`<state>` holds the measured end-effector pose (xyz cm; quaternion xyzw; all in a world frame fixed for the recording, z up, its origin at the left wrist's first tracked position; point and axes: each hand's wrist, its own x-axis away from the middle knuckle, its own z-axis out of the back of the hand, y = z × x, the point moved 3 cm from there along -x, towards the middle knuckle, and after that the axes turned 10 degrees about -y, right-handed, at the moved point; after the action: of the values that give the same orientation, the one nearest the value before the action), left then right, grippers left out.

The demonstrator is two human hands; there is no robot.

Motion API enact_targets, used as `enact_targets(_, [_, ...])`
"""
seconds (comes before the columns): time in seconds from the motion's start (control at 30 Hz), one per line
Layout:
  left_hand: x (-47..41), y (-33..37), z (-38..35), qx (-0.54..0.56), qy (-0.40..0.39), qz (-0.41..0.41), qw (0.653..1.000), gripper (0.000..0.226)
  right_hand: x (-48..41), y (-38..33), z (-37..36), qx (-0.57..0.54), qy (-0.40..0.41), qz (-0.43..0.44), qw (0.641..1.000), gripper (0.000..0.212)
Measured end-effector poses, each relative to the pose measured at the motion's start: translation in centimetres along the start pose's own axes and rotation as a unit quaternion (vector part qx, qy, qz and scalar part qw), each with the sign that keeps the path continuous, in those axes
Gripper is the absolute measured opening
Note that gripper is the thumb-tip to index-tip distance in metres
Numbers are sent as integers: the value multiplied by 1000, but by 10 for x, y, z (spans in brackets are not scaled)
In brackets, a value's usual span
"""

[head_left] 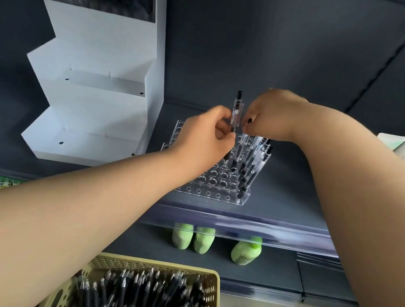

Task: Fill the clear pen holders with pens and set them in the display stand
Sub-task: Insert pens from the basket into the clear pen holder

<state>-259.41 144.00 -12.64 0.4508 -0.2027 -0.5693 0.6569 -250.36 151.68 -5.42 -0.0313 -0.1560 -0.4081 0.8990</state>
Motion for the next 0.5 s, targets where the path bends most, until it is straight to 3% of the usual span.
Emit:
enact_targets(0.37, [5,1,-3,6,-22,11,1000,16,3,1,3,11,-20,-10,1000,24])
enact_targets(0.5, [4,4,-7,21,-34,-1,999,21,5,5,5,-37,-6,12,999,19])
